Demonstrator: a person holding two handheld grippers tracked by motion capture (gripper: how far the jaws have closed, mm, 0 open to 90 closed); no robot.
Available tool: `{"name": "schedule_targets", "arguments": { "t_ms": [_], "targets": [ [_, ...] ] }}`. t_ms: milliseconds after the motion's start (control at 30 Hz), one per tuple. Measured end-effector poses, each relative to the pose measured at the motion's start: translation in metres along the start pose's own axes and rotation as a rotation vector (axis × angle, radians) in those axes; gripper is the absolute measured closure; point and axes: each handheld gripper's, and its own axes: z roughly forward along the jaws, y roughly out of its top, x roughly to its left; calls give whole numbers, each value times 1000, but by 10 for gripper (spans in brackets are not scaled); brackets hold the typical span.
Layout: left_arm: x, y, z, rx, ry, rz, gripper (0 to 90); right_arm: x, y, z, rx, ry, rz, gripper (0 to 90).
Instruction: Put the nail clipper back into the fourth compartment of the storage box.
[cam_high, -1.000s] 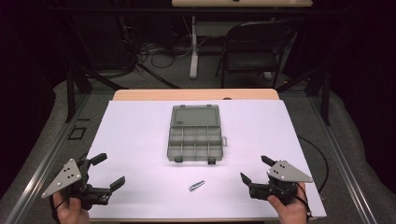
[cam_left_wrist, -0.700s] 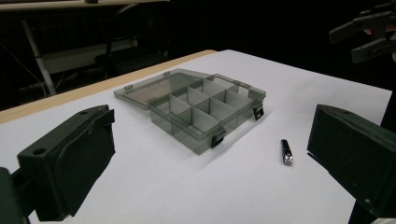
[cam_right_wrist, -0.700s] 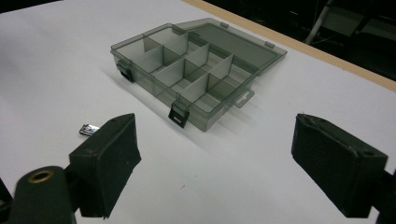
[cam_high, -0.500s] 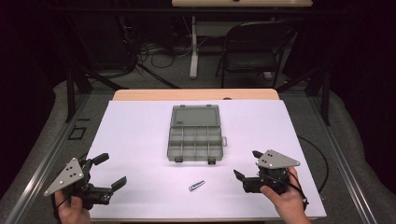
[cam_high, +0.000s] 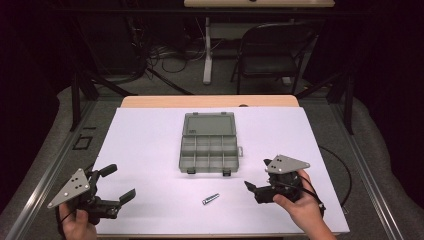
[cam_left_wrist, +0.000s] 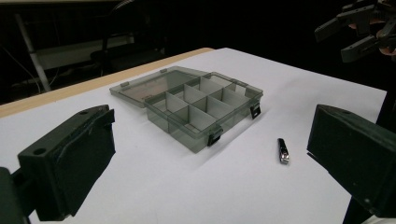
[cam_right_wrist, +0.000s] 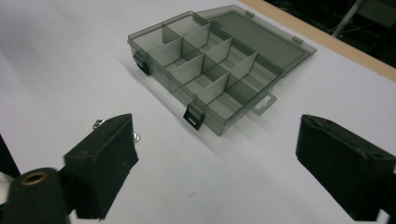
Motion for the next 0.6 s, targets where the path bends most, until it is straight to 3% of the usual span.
{"name": "schedule_targets", "arguments": {
  "t_ms": [67, 400, 600],
  "targets": [
    [0, 0, 0, 4, 3, -4, 7, 0, 3, 6, 27, 24, -4, 52],
    [1, 0, 0, 9, 7, -8, 7, -1, 20, 20, 75, 37, 8, 25],
    [1, -1, 0, 10, 3, -9, 7, 5, 32, 29, 119, 40, -54, 21]
  ]
}}
